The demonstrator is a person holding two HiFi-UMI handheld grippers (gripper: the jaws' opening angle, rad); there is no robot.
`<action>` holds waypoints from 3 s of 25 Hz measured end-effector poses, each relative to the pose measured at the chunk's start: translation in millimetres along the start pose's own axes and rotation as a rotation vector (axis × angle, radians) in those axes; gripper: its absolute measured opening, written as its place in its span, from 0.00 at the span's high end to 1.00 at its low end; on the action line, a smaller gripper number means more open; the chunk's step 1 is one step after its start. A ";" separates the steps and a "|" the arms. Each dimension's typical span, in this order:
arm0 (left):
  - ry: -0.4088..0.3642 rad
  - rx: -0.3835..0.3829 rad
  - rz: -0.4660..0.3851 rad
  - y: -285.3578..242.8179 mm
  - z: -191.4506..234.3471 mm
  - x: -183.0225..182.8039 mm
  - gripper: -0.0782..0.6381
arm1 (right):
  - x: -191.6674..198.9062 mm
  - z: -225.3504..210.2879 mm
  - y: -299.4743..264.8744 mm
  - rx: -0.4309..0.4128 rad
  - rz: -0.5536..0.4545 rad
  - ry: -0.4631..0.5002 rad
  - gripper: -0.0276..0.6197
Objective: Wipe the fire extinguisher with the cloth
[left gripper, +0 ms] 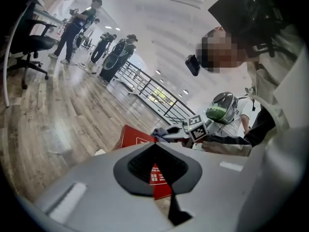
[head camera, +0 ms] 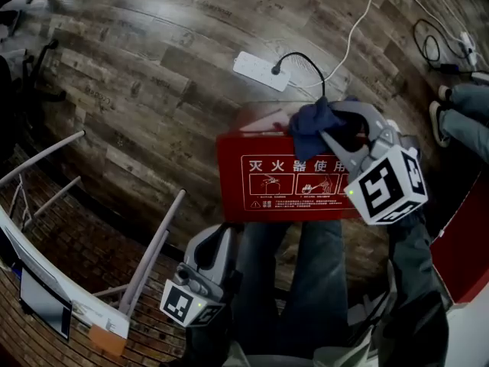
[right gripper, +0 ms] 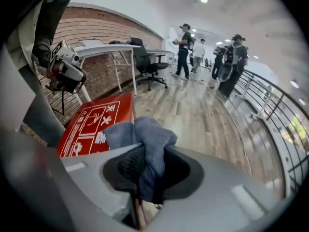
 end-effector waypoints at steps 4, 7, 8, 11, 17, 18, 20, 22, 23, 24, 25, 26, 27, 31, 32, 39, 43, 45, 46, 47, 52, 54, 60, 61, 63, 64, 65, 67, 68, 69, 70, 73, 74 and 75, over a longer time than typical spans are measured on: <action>0.006 -0.035 -0.012 9.3 0.8 4.7 0.88 | -66.8 29.8 -45.9 0.020 -0.058 0.234 0.81; 0.010 -0.057 -0.027 18.6 1.4 7.4 0.88 | -90.8 46.4 -51.5 0.043 -0.128 0.284 0.81; 0.009 -0.063 -0.023 22.4 1.8 10.3 0.88 | -88.5 48.3 -46.1 0.059 -0.137 0.283 0.81; 0.013 -0.077 -0.027 30.4 2.1 17.7 0.88 | -54.1 51.1 -8.6 0.123 -0.125 0.237 0.81; 0.042 -0.077 -0.035 30.8 -8.9 34.6 0.88 | 79.5 75.7 82.8 0.214 0.117 0.175 0.81; 0.048 -0.074 -0.038 29.6 -11.8 37.2 0.88 | 95.2 78.0 92.7 0.221 0.141 0.141 0.81; 0.052 -0.066 -0.041 27.0 -17.0 42.0 0.88 | 108.1 83.2 102.3 0.230 0.146 0.087 0.80; 0.051 -0.059 -0.034 26.6 -22.3 46.6 0.88 | 100.5 96.9 96.9 0.189 0.115 0.082 0.80; 0.051 -0.057 -0.033 26.6 -25.1 47.7 0.88 | 92.6 106.9 91.5 0.153 0.087 0.095 0.80; 0.051 -0.055 -0.034 26.3 -27.5 47.9 0.88 | 83.9 116.4 86.6 0.124 0.051 0.109 0.80; 0.049 -0.054 -0.035 26.0 -29.2 48.1 0.88 | 76.0 123.8 82.7 0.107 0.008 0.110 0.80; 0.046 -0.052 -0.035 25.9 -30.2 48.6 0.88 | 69.8 129.1 79.7 0.095 -0.042 0.086 0.80; 0.041 -0.052 -0.034 26.3 -30.8 49.8 0.88 | 65.6 133.4 77.0 0.076 -0.097 0.039 0.79; 0.037 -0.063 -0.025 29.5 -34.1 57.9 0.88 | 64.1 146.2 75.6 -0.039 -0.233 -0.133 0.69; 0.038 -0.062 -0.026 28.5 -35.9 58.8 0.88 | 66.3 147.6 77.6 -0.056 -0.236 -0.153 0.66; 0.040 -0.055 -0.018 26.0 -45.7 67.3 0.88 | 71.7 131.3 87.3 0.081 -0.296 -0.365 0.55; 0.036 -0.053 -0.014 25.4 -50.6 70.6 0.88 | 62.6 143.7 48.4 0.129 -0.187 -0.269 0.55; 0.030 -0.052 -0.011 26.7 -51.6 71.2 0.88 | 55.3 141.1 43.3 0.147 -0.219 -0.234 0.56; 0.028 -0.055 -0.011 27.4 -51.1 71.0 0.88 | 54.2 137.7 44.3 0.153 -0.232 -0.221 0.58; 0.027 -0.061 -0.012 29.0 -50.0 71.4 0.88 | 56.2 132.6 47.6 0.164 -0.236 -0.210 0.62; 0.042 -0.084 -0.034 36.7 -44.2 69.4 0.88 | 118.9 85.6 90.9 0.406 -0.096 -0.398 0.76; 0.046 -0.095 -0.037 40.7 -40.7 70.2 0.88 | 121.6 83.1 95.2 0.450 -0.088 -0.320 0.78; 0.027 -0.110 -0.014 48.9 -33.6 76.5 0.88 | 52.4 157.9 36.1 0.206 -0.152 -0.236 0.79; 0.023 -0.111 -0.010 49.5 -33.0 76.5 0.88 | 35.4 172.5 24.5 0.146 -0.185 -0.185 0.79; 0.014 -0.110 -0.013 49.1 -32.2 74.3 0.88 | 13.8 191.0 11.1 0.081 -0.215 -0.077 0.79; 0.012 -0.110 -0.015 48.5 -31.9 73.1 0.88 | 11.5 192.7 9.7 0.072 -0.218 -0.048 0.79; 0.011 -0.109 -0.015 48.2 -31.8 72.6 0.88 | 13.4 189.8 11.5 0.070 -0.229 -0.040 0.79; 0.013 -0.106 -0.011 48.4 -32.2 73.3 0.88 | 27.5 172.1 24.9 0.098 -0.252 -0.052 0.79; 0.015 -0.105 -0.009 48.7 -32.6 74.1 0.88 | 41.2 158.6 36.4 0.134 -0.245 -0.065 0.79; 0.019 -0.104 -0.010 48.8 -33.0 74.8 0.88 | 59.5 143.7 50.6 0.184 -0.223 -0.092 0.79; 0.023 -0.102 -0.012 48.4 -33.3 75.3 0.88 | 81.7 129.1 66.0 0.242 -0.189 -0.145 0.79; 0.039 -0.094 -0.023 44.4 -34.3 74.8 0.88 | 138.5 102.2 101.1 0.404 -0.095 -0.355 0.79; 0.044 -0.090 -0.024 43.2 -35.3 75.3 0.88 | 142.2 100.3 104.1 0.431 -0.096 -0.370 0.79; 0.046 -0.087 -0.023 42.3 -36.4 76.6 0.88 | 138.6 101.3 102.6 0.448 -0.109 -0.371 0.79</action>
Point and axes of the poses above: the fingertips, and each gripper's own axes: y backward along the fingers, z to its left, x out of its underside, the point moved 4 cm from there along y, backward along the fingers, and after that the axes turned 8 degrees about -y, right-handed, at the moved point
